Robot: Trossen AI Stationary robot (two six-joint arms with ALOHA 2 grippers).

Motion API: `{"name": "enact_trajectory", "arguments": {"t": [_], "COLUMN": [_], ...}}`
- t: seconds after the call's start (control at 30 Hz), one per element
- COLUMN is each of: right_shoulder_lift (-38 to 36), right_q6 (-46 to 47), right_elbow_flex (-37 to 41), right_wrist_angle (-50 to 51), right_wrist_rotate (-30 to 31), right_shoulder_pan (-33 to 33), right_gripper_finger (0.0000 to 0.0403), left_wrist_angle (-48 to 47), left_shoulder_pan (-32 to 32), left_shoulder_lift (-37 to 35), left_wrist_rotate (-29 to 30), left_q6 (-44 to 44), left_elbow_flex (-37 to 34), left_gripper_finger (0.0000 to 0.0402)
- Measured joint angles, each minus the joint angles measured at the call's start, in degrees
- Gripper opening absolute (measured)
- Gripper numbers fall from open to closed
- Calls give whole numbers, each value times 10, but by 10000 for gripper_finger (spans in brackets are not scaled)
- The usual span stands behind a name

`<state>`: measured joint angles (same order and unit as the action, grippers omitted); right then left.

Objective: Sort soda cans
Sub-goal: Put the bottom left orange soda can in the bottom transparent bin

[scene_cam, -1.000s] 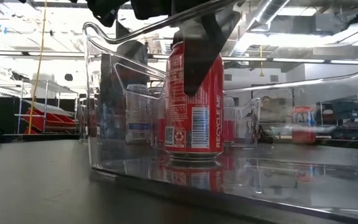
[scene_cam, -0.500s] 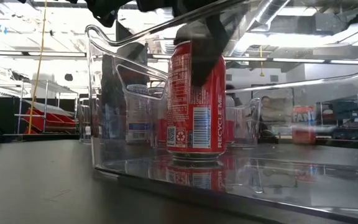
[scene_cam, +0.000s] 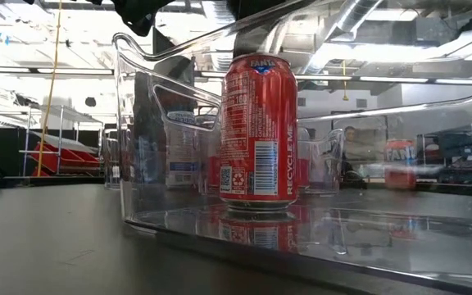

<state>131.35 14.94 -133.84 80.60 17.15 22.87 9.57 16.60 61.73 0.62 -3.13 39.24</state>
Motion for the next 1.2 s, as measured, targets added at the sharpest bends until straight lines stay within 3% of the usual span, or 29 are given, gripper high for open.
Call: {"name": "enact_trajectory", "arguments": {"t": [0.23, 0.47, 0.8, 1.0, 1.2], "right_shoulder_lift": [-17, -54, -71, -70, -70], "right_q6": [17, 141, 272, 342, 391], "right_elbow_flex": [-7, -8, -8, 2, 2], "right_wrist_angle": [22, 95, 94, 94, 94], "right_wrist_rotate": [57, 90, 116, 133, 153], "right_shoulder_pan": [24, 59, 132, 173, 222], "right_gripper_finger": [395, 372, 352, 281, 151], "left_wrist_angle": [-2, -2, -2, 9, 23], "left_shoulder_pan": [0, 0, 0, 0, 0], "left_shoulder_lift": [0, 0, 0, 0, 0], "left_wrist_rotate": [0, 0, 0, 0, 8], "left_q6": [-1, -1, 1, 7, 12], "left_elbow_flex": [0, 0, 0, 0, 0], "left_gripper_finger": [260, 260, 260, 260, 260]}}
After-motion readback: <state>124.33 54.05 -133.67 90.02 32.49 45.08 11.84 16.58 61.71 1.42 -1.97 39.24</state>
